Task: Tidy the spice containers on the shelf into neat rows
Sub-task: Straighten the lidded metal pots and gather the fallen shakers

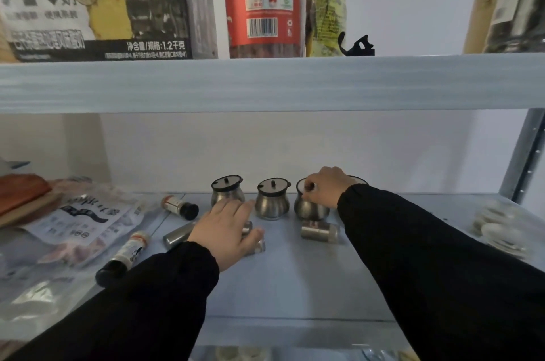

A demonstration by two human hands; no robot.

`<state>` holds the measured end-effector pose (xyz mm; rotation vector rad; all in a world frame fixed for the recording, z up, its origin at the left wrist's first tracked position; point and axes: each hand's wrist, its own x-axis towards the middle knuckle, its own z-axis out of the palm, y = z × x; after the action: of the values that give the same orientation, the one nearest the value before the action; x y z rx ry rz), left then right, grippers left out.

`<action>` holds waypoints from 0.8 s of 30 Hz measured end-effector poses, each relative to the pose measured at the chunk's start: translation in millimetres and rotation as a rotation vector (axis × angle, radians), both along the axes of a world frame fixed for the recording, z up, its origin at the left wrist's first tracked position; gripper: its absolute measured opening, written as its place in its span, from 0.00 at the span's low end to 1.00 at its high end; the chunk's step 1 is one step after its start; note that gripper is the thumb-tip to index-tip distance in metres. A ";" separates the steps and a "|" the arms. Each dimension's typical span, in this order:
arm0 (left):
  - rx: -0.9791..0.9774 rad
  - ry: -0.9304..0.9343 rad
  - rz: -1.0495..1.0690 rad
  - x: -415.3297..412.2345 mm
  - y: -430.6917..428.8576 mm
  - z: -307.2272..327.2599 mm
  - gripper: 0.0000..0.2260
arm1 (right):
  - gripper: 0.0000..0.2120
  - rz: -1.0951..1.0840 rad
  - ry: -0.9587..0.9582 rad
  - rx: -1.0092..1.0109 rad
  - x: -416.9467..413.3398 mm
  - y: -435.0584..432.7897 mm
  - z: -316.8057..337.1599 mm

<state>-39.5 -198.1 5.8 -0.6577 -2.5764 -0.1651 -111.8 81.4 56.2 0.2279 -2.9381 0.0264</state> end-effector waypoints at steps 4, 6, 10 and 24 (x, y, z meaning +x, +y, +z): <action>0.006 -0.006 0.020 -2.3 4.2 -2.2 0.30 | 0.12 0.056 -0.061 -0.030 -7.7 -1.2 2.3; 0.001 -0.013 0.034 -3.9 6.1 -3.2 0.30 | 0.13 0.070 -0.084 -0.042 -9.3 -0.4 5.9; 0.000 -0.015 0.033 -5.4 7.0 -4.6 0.29 | 0.14 0.105 -0.108 -0.082 -10.2 3.7 8.4; -0.022 -0.015 0.038 -7.1 5.3 -7.0 0.29 | 0.07 0.140 -0.053 -0.136 -9.2 9.2 2.8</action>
<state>-46.5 -192.7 -1.3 -0.6176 -2.6059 -0.1304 -121.0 90.6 59.0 0.4167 -2.9509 0.2553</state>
